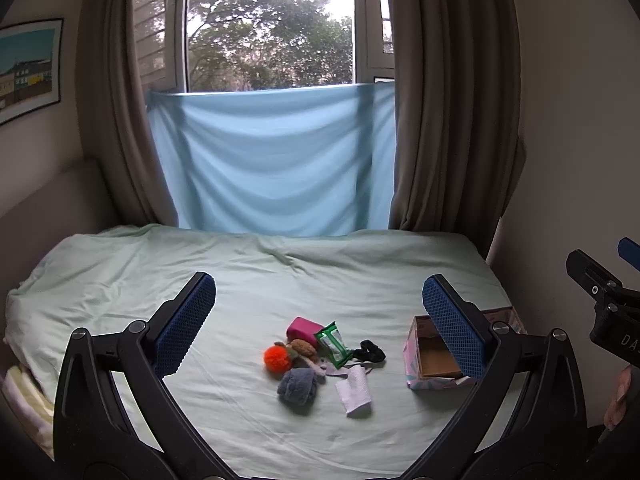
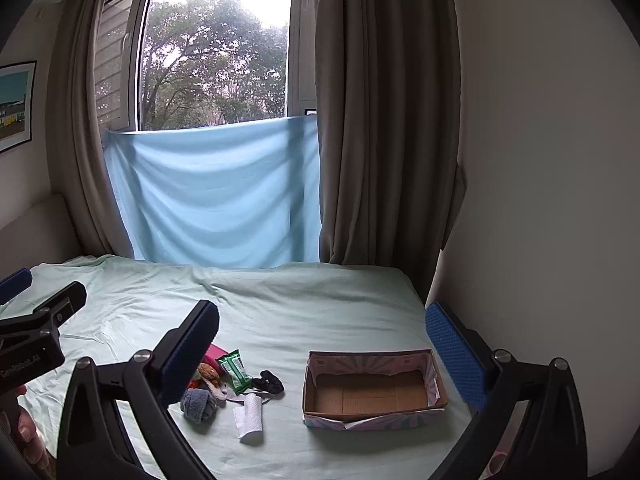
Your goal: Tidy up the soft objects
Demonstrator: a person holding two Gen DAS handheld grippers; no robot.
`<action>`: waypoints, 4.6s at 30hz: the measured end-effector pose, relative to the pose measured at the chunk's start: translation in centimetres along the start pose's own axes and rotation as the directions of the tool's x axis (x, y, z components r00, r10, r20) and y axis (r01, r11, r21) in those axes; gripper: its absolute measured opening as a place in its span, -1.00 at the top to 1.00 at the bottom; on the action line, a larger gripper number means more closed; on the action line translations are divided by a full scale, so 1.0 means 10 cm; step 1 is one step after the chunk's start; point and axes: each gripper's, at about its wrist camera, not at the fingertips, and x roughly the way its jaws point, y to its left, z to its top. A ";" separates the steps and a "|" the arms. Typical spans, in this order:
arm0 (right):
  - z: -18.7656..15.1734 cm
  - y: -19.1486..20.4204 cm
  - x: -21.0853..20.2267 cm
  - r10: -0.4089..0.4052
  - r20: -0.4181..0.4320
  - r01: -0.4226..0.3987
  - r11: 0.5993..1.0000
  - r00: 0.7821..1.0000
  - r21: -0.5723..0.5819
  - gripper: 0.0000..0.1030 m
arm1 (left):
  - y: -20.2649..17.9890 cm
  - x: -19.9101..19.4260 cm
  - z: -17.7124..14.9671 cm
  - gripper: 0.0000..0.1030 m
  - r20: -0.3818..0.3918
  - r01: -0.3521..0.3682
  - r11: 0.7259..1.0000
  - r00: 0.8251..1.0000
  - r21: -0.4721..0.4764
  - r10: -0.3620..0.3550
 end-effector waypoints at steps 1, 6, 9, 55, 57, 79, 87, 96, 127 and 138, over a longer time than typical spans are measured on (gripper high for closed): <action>0.00 -0.01 0.00 0.003 0.001 -0.003 1.000 1.000 0.004 -0.99 | 0.00 0.00 0.00 -0.99 0.001 -0.001 1.000 1.000 -0.001 0.001; -0.01 -0.01 0.01 0.008 -0.002 -0.008 1.000 1.000 0.004 -0.99 | 0.01 0.01 -0.02 -0.99 0.001 0.007 1.000 1.000 -0.011 -0.007; -0.01 -0.01 0.01 0.010 -0.003 -0.010 1.000 1.000 0.008 -0.99 | 0.00 0.01 -0.02 -0.99 -0.002 0.009 1.000 1.000 -0.006 -0.009; 0.00 0.08 -0.03 0.011 -0.005 -0.011 1.000 1.000 0.003 -0.99 | -0.04 0.03 -0.04 -0.99 -0.015 0.018 1.000 1.000 0.003 -0.018; 0.01 0.09 -0.02 0.015 -0.009 -0.015 1.000 1.000 -0.001 -0.99 | -0.01 0.03 -0.04 -0.99 -0.017 0.015 1.000 1.000 -0.010 -0.015; -0.63 0.88 0.95 0.118 -0.210 -0.119 0.993 0.970 0.008 -0.99 | 1.02 0.98 -0.97 -0.99 -0.263 0.009 0.998 0.965 -0.062 -0.025; -1.25 1.24 1.62 0.073 -0.307 -0.057 0.997 0.949 0.059 -0.99 | 1.21 1.94 -1.51 -0.99 -0.366 0.130 0.991 0.921 -0.036 -0.134; -2.26 1.40 2.49 0.039 -0.373 0.002 0.994 0.927 0.110 -0.94 | 1.08 3.01 -2.38 -0.99 -0.438 0.277 0.961 0.865 0.016 -0.243; -3.53 1.40 3.61 0.106 -0.479 -0.002 0.977 0.871 0.213 0.68 | 0.67 4.12 -3.45 -0.01 -0.526 0.405 0.913 0.788 0.050 -0.321; -3.29 1.36 3.37 0.100 -0.438 -0.005 0.977 0.893 0.214 0.70 | 0.82 3.90 -3.22 0.02 -0.506 0.359 0.933 0.805 0.002 -0.309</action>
